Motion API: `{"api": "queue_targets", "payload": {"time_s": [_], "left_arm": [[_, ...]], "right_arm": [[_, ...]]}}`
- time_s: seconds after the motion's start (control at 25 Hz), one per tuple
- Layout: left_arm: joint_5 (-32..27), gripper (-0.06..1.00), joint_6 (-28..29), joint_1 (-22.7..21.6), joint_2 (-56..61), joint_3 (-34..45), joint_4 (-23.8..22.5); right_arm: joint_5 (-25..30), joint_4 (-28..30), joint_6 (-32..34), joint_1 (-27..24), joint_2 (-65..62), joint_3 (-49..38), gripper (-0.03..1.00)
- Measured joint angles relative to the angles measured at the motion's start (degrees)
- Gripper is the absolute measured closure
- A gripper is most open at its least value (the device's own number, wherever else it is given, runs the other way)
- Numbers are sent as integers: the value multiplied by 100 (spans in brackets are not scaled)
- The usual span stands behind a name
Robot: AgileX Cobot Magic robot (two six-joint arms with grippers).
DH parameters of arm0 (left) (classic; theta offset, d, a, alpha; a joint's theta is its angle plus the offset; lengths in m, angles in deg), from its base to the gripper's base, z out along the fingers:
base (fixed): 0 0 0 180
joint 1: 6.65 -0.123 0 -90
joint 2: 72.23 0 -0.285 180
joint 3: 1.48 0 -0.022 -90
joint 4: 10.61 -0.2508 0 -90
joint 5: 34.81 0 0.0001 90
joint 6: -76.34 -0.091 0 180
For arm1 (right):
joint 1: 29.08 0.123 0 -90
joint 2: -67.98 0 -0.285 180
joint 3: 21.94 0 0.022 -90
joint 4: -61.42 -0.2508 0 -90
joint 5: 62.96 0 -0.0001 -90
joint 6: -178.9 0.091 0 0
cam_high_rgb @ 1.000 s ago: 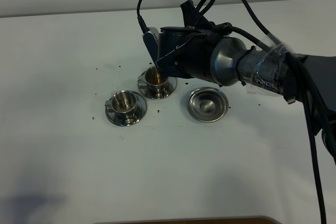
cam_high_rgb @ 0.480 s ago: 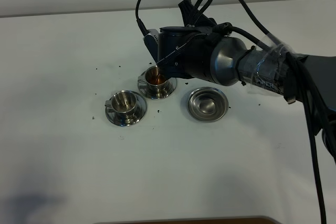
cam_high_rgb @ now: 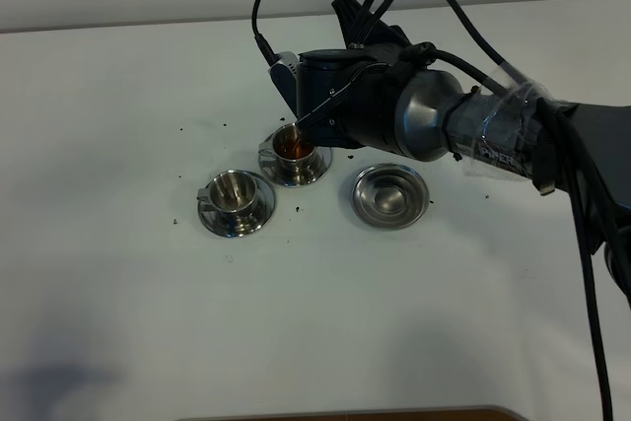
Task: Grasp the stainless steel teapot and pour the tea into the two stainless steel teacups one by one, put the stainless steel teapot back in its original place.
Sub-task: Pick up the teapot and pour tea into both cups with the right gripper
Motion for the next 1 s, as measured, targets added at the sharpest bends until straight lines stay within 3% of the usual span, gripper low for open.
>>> {"api": "queue_targets", "payload": {"time_s": [1.0], "left_arm": [[0, 52, -5, 0, 0, 0, 0]], "right_arm": [[-38, 132, -104, 0, 0, 0, 78]]}}
